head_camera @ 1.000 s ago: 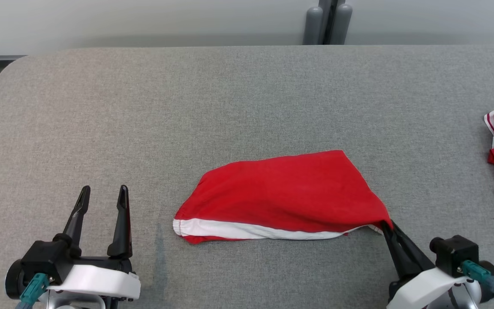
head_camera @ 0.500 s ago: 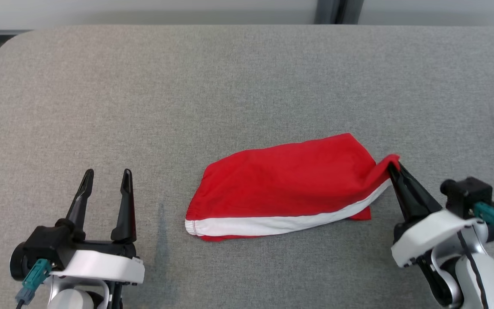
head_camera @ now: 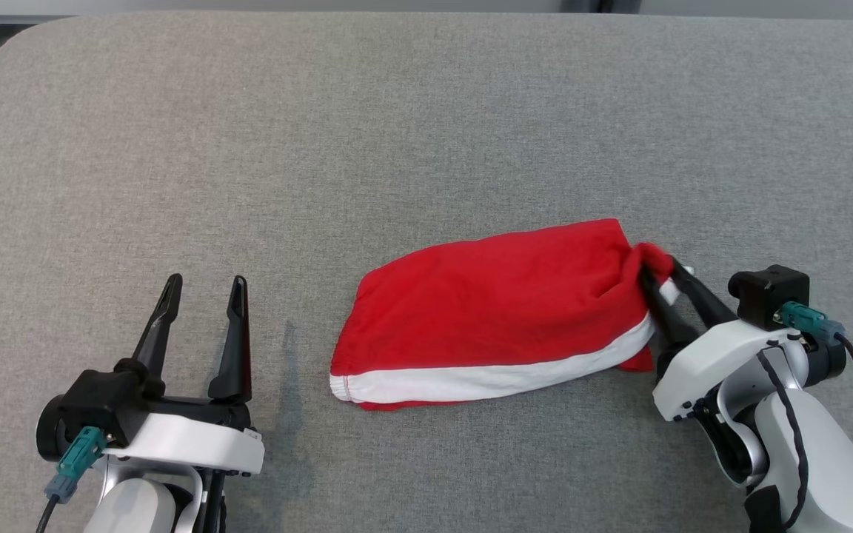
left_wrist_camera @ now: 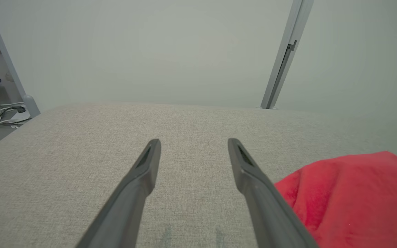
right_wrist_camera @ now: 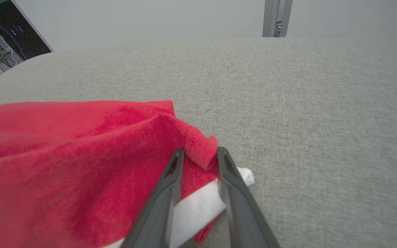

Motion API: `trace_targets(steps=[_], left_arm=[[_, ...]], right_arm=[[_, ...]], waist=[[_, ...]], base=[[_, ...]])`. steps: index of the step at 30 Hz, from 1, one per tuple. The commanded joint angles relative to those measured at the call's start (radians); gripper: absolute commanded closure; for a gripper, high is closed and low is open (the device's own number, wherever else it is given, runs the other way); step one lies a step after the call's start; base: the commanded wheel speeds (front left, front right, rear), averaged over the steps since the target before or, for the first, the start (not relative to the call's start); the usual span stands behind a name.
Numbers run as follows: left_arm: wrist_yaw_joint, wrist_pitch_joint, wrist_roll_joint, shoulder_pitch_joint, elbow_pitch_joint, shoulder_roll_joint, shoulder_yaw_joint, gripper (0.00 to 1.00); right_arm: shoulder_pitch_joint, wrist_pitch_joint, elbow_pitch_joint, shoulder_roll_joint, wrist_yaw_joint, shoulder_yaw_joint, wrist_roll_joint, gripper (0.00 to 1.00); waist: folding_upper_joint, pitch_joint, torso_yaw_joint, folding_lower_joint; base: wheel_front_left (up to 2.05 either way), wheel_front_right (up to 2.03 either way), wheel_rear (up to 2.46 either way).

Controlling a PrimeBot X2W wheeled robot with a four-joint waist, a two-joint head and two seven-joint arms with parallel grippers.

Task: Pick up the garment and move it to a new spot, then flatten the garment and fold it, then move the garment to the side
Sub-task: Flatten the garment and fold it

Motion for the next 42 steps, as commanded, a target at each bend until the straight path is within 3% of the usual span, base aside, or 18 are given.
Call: trace_targets(steps=[1,9,20,27,42], left_arm=[[-0.005,-0.005,0.008,-0.017,0.005,-0.001,0.005,0.0],[-0.014,-0.005,0.018,-0.009,0.018,-0.003,0.014,0.0],[-0.006,-0.005,0.036,0.05,0.014,0.003,0.029,0.0],[0.013,0.0,0.044,0.108,-0.003,0.017,0.029,0.0],[0.026,0.05,0.035,0.174,-0.047,0.026,-0.003,0.0]], right_arm=[[-0.014,-0.021,0.018,-0.003,0.0,0.001,0.008,0.0],[0.04,-0.096,-0.005,-0.001,0.0,-0.005,0.031,0.0],[0.236,-0.099,-0.231,0.001,0.0,-0.1,-0.002,0.0],[0.328,-0.063,-0.362,0.027,0.0,-0.172,-0.057,0.0],[0.432,0.002,-0.508,0.065,0.0,-0.221,-0.091,0.0]], waist=[[0.0,-0.003,-0.004,0.0],[0.0,-0.033,-0.026,0.0],[0.0,-0.103,-0.064,0.0],[0.0,-0.157,-0.087,0.0],[0.0,-0.195,-0.094,0.0]], base=[[0.0,0.0,0.0],[0.0,0.0,0.0],[0.0,0.0,0.0],[0.0,0.0,0.0],[0.0,0.0,0.0]])
